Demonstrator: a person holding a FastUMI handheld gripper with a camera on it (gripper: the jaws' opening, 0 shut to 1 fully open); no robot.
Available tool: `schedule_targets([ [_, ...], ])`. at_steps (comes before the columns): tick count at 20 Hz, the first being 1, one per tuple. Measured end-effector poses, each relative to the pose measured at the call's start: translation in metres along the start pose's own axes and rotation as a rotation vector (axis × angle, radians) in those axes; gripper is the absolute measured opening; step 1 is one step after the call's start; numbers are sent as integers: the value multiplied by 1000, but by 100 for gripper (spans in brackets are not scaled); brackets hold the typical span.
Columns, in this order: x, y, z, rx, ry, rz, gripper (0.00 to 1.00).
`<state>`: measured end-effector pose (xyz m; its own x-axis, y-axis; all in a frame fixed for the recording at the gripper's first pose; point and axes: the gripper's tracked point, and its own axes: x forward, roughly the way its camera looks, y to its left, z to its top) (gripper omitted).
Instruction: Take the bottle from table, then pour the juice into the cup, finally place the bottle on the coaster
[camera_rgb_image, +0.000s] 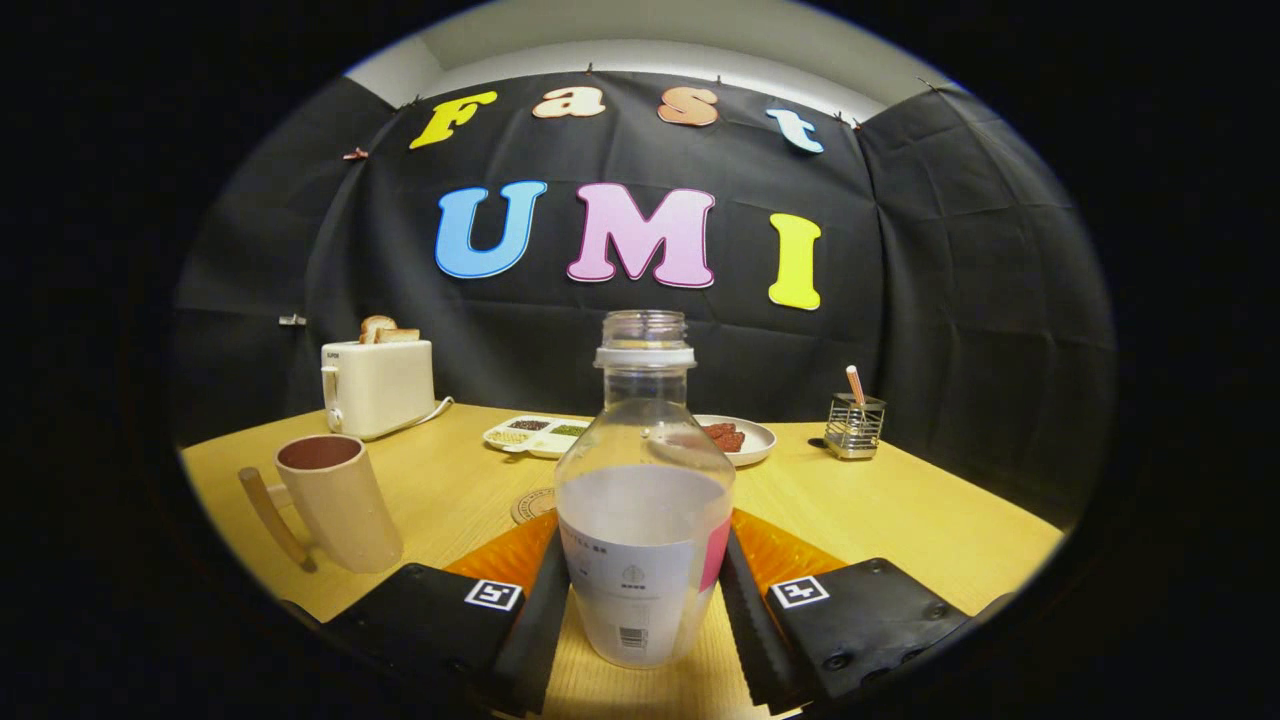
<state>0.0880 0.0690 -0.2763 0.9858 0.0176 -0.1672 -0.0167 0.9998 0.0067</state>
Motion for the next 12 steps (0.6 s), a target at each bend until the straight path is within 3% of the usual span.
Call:
schedule_targets([
  [2, 1, 6, 13, -10, 1, 27, 75],
  [8, 11, -13, 71, -184, -6, -78, 74],
  [12, 17, 3, 84, -255, 29, -35, 74],
])
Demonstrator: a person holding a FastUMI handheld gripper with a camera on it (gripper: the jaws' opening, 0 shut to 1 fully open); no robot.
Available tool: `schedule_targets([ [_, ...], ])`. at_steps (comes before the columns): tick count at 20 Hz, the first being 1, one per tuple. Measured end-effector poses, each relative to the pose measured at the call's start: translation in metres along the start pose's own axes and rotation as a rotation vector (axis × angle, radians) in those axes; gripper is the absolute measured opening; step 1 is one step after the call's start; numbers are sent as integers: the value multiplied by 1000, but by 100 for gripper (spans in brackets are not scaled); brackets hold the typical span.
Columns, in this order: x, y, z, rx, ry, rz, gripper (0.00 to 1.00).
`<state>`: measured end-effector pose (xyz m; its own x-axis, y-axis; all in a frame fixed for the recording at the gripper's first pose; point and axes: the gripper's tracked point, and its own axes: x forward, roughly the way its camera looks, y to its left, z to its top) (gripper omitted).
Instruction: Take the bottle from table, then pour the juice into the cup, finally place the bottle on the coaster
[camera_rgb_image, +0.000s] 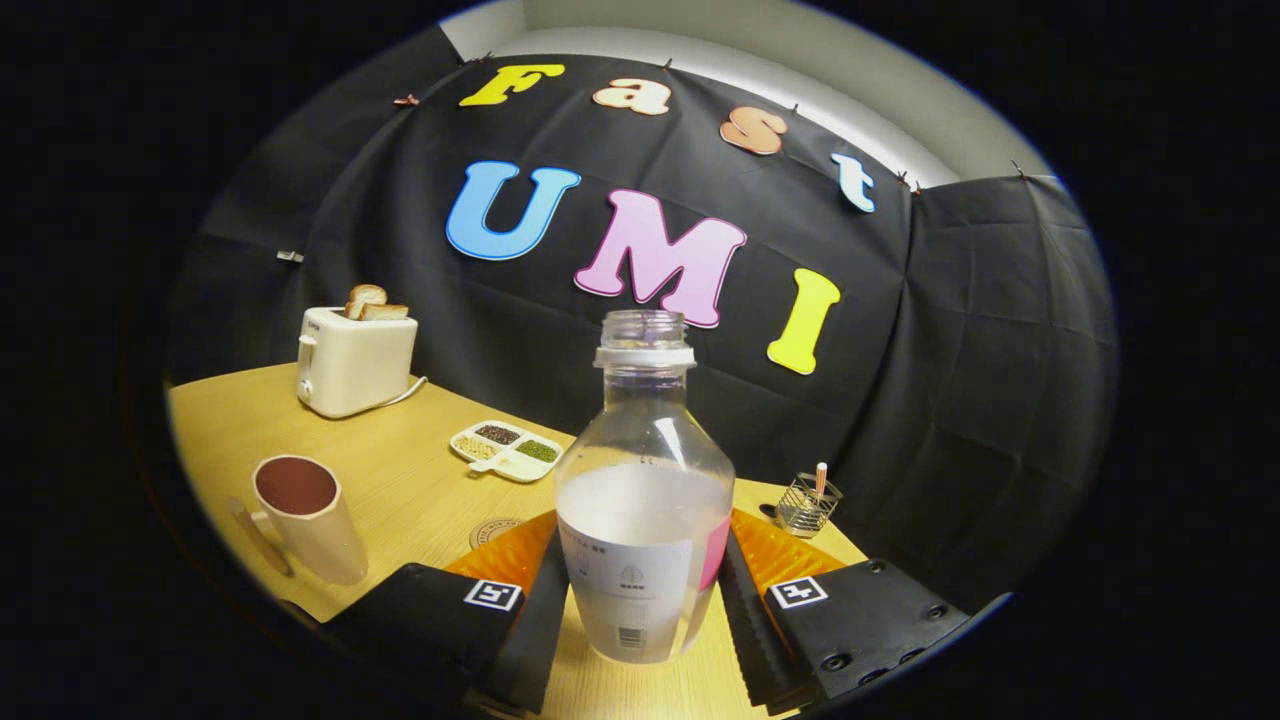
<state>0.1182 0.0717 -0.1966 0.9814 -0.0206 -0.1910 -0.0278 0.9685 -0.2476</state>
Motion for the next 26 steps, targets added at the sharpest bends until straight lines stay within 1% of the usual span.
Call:
schedule_targets([
  [3, -2, 7, 9, -106, 10, 14, 75],
  [8, -7, 39, 16, -354, -11, 82, 74],
  [15, -2, 75, 6, -653, -30, 137, 74],
  [19, -1, 92, 3, -783, -50, 171, 74],
  [26, 0, 116, -12, -944, -53, 220, 74],
])
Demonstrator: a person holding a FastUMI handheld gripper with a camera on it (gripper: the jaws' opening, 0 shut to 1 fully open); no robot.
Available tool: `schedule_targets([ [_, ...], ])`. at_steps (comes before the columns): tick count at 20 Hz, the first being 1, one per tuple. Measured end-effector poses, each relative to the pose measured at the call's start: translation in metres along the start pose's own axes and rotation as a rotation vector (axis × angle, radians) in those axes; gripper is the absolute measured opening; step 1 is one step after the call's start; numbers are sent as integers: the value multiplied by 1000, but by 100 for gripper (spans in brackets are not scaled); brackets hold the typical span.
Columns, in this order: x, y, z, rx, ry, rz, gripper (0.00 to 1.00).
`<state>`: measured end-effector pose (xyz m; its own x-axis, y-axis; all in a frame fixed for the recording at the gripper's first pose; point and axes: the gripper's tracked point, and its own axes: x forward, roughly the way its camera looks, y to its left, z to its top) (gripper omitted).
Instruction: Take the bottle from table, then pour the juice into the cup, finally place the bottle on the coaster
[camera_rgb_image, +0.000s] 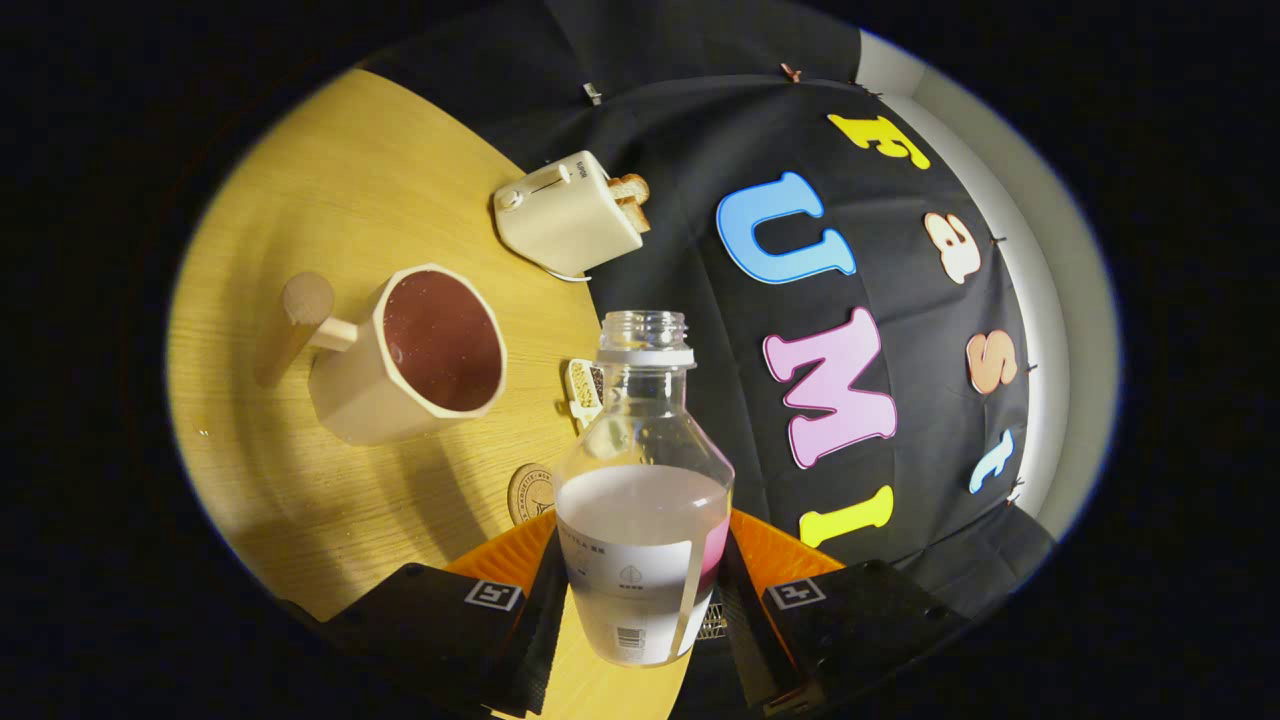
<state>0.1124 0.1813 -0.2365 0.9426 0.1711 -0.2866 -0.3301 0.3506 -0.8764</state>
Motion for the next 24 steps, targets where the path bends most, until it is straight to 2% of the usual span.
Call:
schedule_targets([
  [12, 15, 8, 3, -236, -25, 20, 74],
  [24, 20, 14, 1, -401, -42, 21, 74],
])
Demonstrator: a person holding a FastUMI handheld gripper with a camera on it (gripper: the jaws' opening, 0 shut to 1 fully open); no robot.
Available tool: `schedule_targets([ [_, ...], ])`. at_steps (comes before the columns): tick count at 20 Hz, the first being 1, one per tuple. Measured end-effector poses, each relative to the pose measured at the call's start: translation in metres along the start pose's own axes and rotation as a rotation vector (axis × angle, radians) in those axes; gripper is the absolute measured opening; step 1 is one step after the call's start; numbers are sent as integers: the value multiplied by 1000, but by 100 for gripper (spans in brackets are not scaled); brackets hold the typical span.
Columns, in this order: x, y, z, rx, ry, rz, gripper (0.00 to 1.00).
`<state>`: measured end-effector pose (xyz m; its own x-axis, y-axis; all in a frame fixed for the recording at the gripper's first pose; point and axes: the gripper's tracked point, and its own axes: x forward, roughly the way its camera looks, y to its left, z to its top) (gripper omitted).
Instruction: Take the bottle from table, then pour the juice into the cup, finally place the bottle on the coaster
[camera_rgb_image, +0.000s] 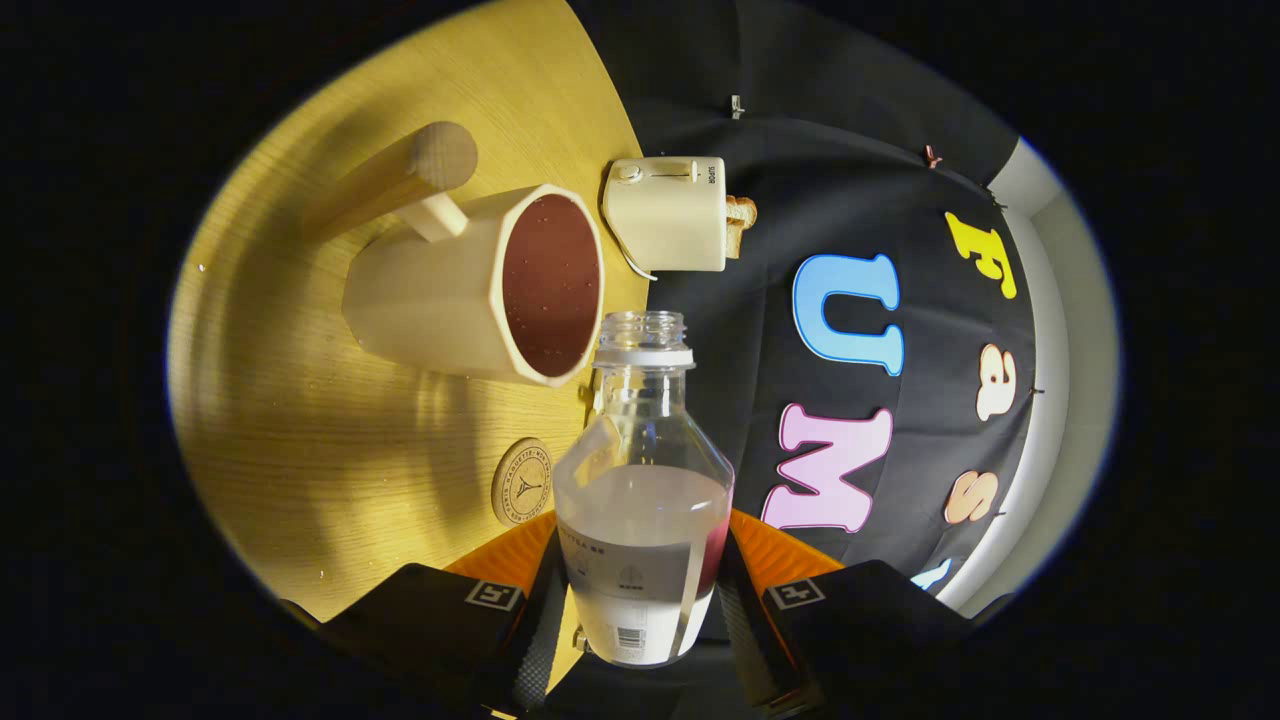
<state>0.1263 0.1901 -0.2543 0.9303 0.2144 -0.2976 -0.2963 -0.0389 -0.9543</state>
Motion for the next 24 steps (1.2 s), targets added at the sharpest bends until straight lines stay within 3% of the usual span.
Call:
schedule_targets([
  [24, 3, -18, -6, -240, 11, -42, 73],
])
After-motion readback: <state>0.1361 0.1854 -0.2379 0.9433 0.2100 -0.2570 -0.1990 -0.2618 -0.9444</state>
